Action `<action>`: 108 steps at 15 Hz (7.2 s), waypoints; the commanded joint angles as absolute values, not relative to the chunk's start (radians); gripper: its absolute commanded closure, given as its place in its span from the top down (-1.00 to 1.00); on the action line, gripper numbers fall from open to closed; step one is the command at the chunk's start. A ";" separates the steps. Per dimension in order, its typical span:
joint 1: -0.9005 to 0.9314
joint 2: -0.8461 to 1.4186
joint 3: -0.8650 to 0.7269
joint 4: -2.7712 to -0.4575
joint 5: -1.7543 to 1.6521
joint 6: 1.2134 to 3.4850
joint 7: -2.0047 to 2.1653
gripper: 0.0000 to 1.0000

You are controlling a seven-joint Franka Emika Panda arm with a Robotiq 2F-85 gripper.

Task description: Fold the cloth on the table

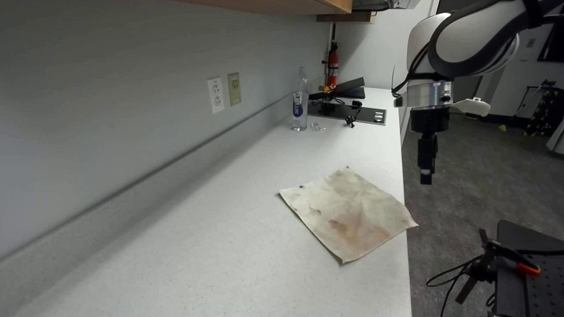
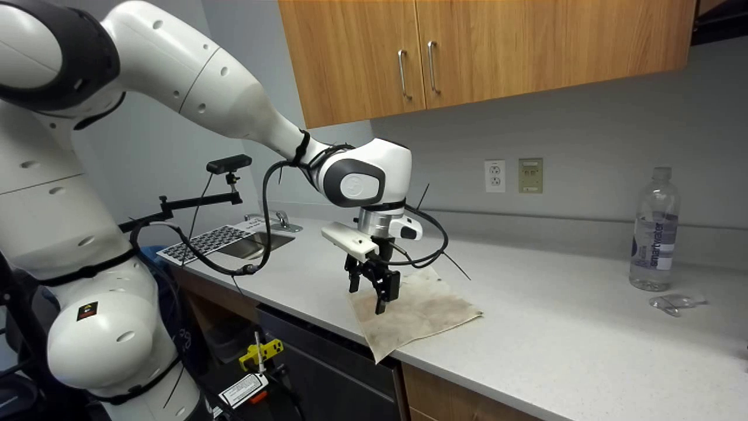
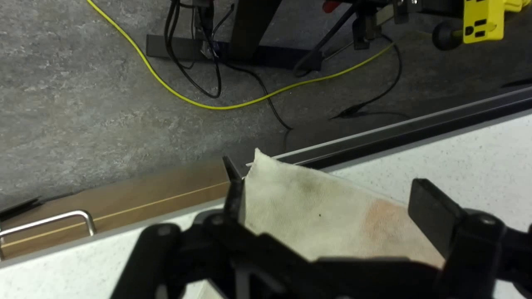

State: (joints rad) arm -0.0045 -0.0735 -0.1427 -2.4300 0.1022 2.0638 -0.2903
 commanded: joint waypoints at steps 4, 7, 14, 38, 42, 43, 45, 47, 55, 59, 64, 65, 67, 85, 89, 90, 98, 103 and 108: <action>-0.038 -0.034 -0.132 -2.458 0.138 2.028 -0.410 1.00; -0.049 -0.015 -0.134 -2.460 0.140 2.013 -0.508 1.00; -0.057 -0.008 -0.124 -2.467 0.117 2.021 -0.498 1.00; -0.053 -0.007 -0.108 -2.522 -0.013 2.509 -0.563 1.00; -0.053 -0.007 -0.107 -2.532 -0.013 2.532 -0.571 1.00; -0.053 -0.007 -0.107 -2.532 -0.013 2.532 -0.571 1.00; -0.055 0.014 -0.109 -2.518 -0.037 2.537 -0.547 1.00; -0.051 0.012 -0.103 -2.500 -0.052 2.541 -0.529 1.00; -0.047 0.066 -0.074 -2.344 -0.038 2.539 -0.509 1.00; -0.066 0.165 -0.073 -2.263 0.000 2.576 -0.527 1.00; -0.110 0.291 -0.054 -2.164 0.021 2.623 -0.532 1.00; -0.119 0.309 -0.049 -2.147 0.019 2.624 -0.533 1.00; -0.142 0.345 -0.034 -2.116 0.023 2.622 -0.546 1.00; -0.273 0.537 0.060 -1.949 0.095 2.595 -0.640 1.00; -0.282 0.558 0.064 -1.937 0.098 2.592 -0.642 1.00; -0.284 0.560 0.064 -1.935 0.098 2.592 -0.641 1.00; -0.292 0.572 0.089 -1.922 0.107 2.576 -0.654 1.00; -0.298 0.575 0.123 -1.916 0.121 2.568 -0.662 1.00; -0.293 0.572 0.108 -1.915 0.102 2.571 -0.646 1.00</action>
